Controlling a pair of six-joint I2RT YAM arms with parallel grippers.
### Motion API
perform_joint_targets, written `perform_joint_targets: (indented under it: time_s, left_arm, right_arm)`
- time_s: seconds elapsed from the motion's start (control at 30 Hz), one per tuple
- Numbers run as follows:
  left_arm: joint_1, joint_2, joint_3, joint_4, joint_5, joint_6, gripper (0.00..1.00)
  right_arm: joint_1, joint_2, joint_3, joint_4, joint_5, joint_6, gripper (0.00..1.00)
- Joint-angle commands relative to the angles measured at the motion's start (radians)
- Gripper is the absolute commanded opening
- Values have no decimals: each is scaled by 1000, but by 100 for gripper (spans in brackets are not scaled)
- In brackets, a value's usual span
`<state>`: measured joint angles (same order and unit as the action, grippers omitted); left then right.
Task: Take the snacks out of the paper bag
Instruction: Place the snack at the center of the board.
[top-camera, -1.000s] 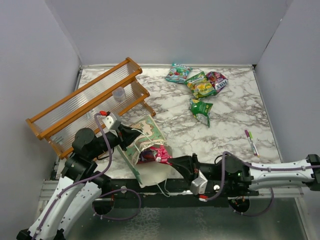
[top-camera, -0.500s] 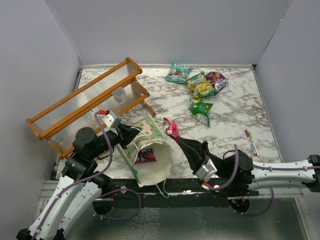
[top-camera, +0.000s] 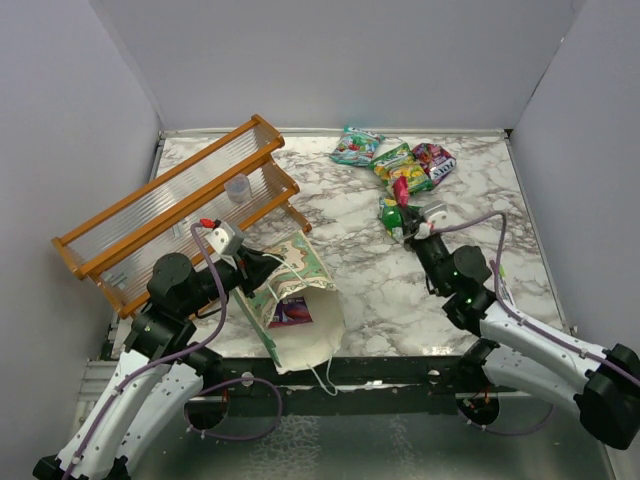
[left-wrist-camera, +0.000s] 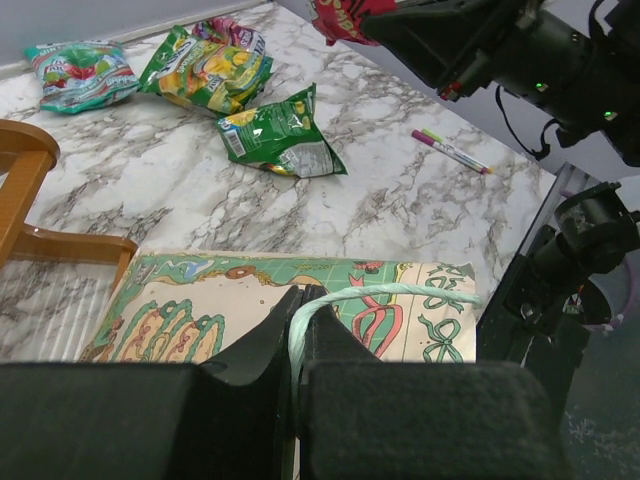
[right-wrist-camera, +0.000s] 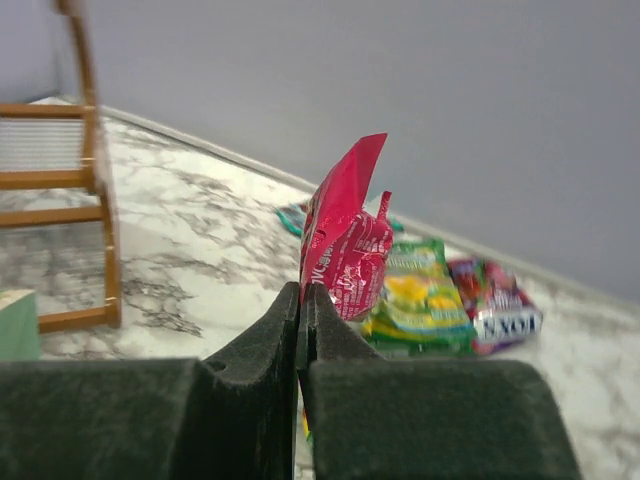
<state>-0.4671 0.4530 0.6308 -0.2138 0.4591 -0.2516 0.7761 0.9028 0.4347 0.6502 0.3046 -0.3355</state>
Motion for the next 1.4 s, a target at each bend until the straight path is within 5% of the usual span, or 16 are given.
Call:
perform_joint_targets:
  time_s: [0.0, 0.23, 0.63, 0.77, 1.03, 1.17, 1.37]
  left_arm:
    - [1, -10, -6, 12, 11, 10, 0]
    - [1, -13, -6, 11, 12, 9, 0]
    - [1, -15, -6, 11, 15, 10, 0]
    - [1, -14, -6, 12, 17, 10, 0]
    - [1, -20, -8, 11, 18, 10, 0]
    - [1, -16, -9, 15, 20, 8, 0]
    - [1, -2, -8, 19, 29, 8, 0]
  right_arm:
    - [-198, -1, -61, -18, -14, 447, 1]
    - [-396, -11, -177, -41, 44, 682, 2]
    - [-457, 142, -207, -140, 70, 915, 2]
    - [-465, 144, -186, -196, 101, 946, 10]
    - [-469, 54, -182, -236, 65, 931, 42]
    - [-469, -59, -196, -97, -149, 718, 52]
    - [-469, -166, -186, 66, -743, 416, 60]
